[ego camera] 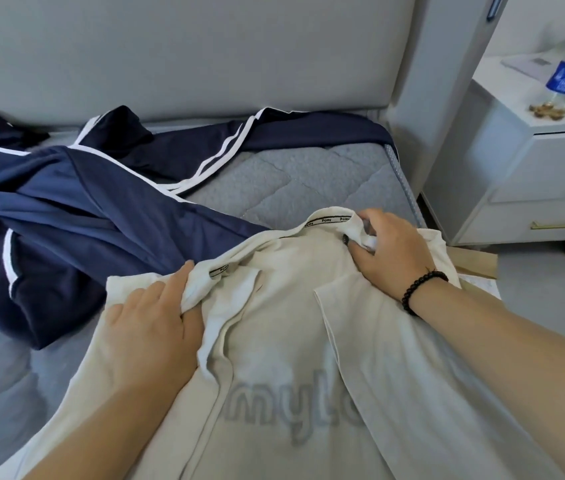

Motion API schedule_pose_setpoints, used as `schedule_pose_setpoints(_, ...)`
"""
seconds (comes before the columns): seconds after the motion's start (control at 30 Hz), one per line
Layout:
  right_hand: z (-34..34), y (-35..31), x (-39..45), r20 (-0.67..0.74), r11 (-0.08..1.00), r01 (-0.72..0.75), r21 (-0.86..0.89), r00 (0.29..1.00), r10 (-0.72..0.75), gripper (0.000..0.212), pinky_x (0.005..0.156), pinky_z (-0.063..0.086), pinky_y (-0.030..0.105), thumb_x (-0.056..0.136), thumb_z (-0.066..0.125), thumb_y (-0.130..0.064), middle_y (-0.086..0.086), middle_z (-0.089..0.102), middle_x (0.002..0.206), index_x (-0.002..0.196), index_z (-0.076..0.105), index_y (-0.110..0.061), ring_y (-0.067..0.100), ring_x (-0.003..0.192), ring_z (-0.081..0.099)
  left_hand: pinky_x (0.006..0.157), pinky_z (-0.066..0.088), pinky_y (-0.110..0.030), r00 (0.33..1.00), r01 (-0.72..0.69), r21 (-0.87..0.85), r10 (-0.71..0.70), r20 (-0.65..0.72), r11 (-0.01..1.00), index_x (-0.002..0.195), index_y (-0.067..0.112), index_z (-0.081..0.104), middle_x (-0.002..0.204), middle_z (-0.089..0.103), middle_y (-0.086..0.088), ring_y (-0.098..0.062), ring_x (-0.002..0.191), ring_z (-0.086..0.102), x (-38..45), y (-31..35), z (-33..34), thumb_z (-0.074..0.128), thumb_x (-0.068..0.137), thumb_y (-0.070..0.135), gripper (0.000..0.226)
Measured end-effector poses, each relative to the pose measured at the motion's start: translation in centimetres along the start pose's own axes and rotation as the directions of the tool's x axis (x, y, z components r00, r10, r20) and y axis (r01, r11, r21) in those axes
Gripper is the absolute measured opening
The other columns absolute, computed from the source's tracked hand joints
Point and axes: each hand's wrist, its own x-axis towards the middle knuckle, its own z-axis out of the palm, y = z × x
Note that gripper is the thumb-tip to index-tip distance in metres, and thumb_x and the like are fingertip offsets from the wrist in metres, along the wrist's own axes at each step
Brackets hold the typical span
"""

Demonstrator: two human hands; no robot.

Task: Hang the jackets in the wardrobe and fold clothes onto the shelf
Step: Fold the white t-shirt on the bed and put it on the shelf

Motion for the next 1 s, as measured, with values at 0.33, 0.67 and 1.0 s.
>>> schedule_pose_setpoints(0.33,-5.0,-4.2,-2.5,0.020,0.928,0.052,-0.369,0.999,-0.048,0.056,0.064,0.041,0.030,0.081,0.056,-0.061,0.004,0.068,0.086,0.128,0.053,-0.029,0.026,0.083,0.064,0.063,0.035,-0.034,0.998,-0.059,-0.024,0.059,0.034,0.998,0.143,0.005,0.045,0.091,0.071,-0.020,-0.024,0.058,0.050,-1.3,0.4,-1.4,0.010,0.088,0.054,0.081)
schedule_pose_setpoints(0.67,-11.2,-9.9,-17.3,0.358,0.993,-0.114,0.018,0.928,0.100,0.035,0.073,0.045,0.032,0.075,0.063,-0.046,-0.009,0.051,0.088,0.108,0.052,-0.039,0.018,0.085,0.052,0.045,0.032,-0.025,0.839,-0.543,0.019,0.543,-0.020,0.839,0.139,0.001,0.046,0.038,0.045,0.004,-0.020,0.030,0.040,-12.1,-1.4,-5.7,0.013,0.101,0.051,0.071)
schedule_pose_setpoints(1.0,-17.0,-11.2,-31.6,0.529,0.991,-0.133,0.028,0.843,0.098,0.023,0.077,0.042,0.022,0.083,0.062,-0.009,-0.009,0.060,0.090,0.094,0.073,-0.026,0.009,0.090,0.052,0.048,0.030,-0.025,0.644,-0.760,0.200,0.757,0.105,0.619,0.147,0.020,0.030,0.042,0.043,0.005,-0.020,0.032,0.040,-24.2,-8.4,-8.7,0.006,0.100,0.051,0.061)
